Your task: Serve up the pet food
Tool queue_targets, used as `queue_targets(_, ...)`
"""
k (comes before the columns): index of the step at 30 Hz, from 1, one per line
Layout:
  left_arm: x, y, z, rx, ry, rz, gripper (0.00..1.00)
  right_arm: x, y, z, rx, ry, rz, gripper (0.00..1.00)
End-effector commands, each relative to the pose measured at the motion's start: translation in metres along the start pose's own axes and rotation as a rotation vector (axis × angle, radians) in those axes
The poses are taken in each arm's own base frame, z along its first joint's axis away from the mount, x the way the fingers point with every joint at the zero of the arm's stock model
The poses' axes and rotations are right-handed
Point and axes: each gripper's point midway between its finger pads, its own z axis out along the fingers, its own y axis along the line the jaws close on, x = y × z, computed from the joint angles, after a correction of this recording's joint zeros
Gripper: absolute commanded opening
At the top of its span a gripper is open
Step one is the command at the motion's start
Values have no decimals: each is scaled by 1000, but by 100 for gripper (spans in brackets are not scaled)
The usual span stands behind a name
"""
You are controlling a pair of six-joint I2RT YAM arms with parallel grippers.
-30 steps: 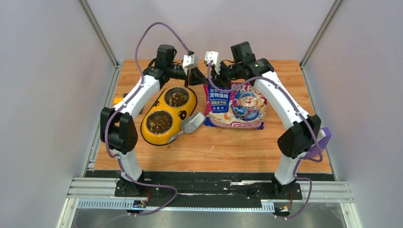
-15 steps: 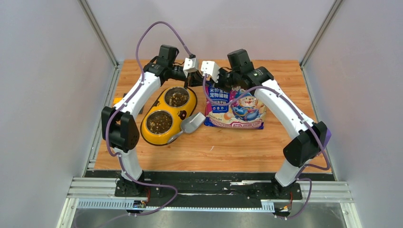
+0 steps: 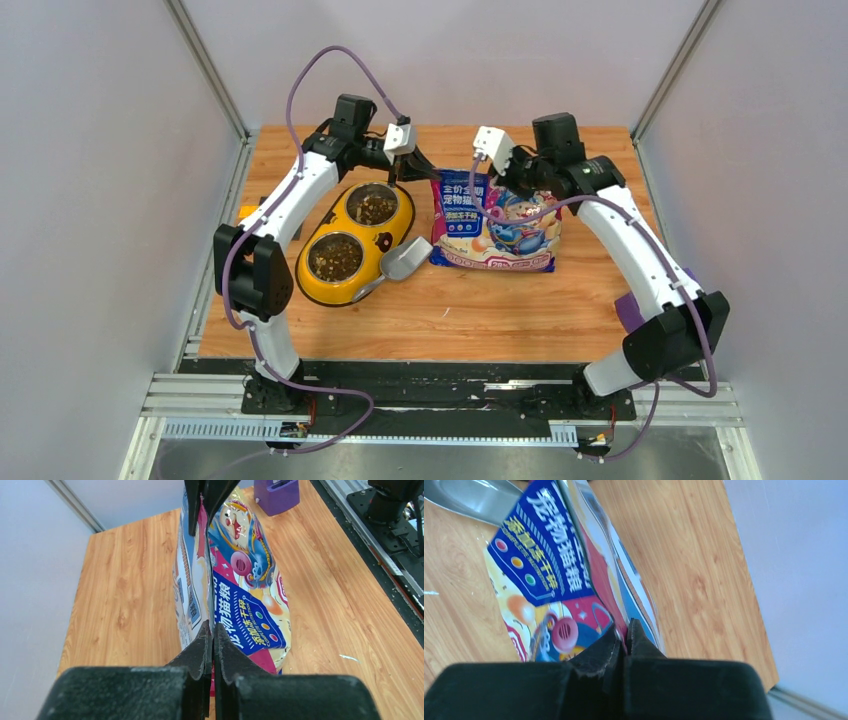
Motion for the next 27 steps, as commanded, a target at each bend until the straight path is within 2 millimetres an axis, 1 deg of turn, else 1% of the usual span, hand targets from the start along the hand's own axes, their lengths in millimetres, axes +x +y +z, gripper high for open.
queue_targets(1, 9, 13, -47, -127, 80, -37, 0, 109, -43, -89, 258, 377, 151, 0)
queue_targets(6, 9, 13, -49, -131, 85, -36, 0, 126, -54, -117, 324, 392, 193, 0)
queue_targets(13, 9, 11, -50, -131, 87, -39, 0, 139, -61, -146, 392, 425, 206, 0)
queue_targets(14, 9, 11, -49, -130, 86, -38, 0, 144, -64, -153, 412, 434, 217, 0)
queue_targets(17, 7, 11, -49, -128, 84, -35, 0, 141, -69, -161, 437, 427, 212, 0)
queue_targets(18, 7, 10, -49, -127, 84, -34, 0, 144, -71, -168, 460, 456, 211, 0)
queue_targets(20, 6, 10, -50, -125, 84, -27, 0, 148, -75, -174, 480, 485, 203, 0)
queue_targets(22, 4, 10, -50, -126, 85, -27, 0, 148, -79, -179, 497, 494, 194, 0)
queue_targets(25, 3, 11, -51, -136, 89, -29, 0, 138, -86, -183, 515, 466, 193, 0)
queue_targets(26, 0, 13, -51, -142, 86, -19, 0, 134, -87, -183, 516, 446, 195, 0)
queue_targets(27, -1, 13, -51, -148, 83, -44, 0, 131, -86, -181, 505, 430, 198, 0)
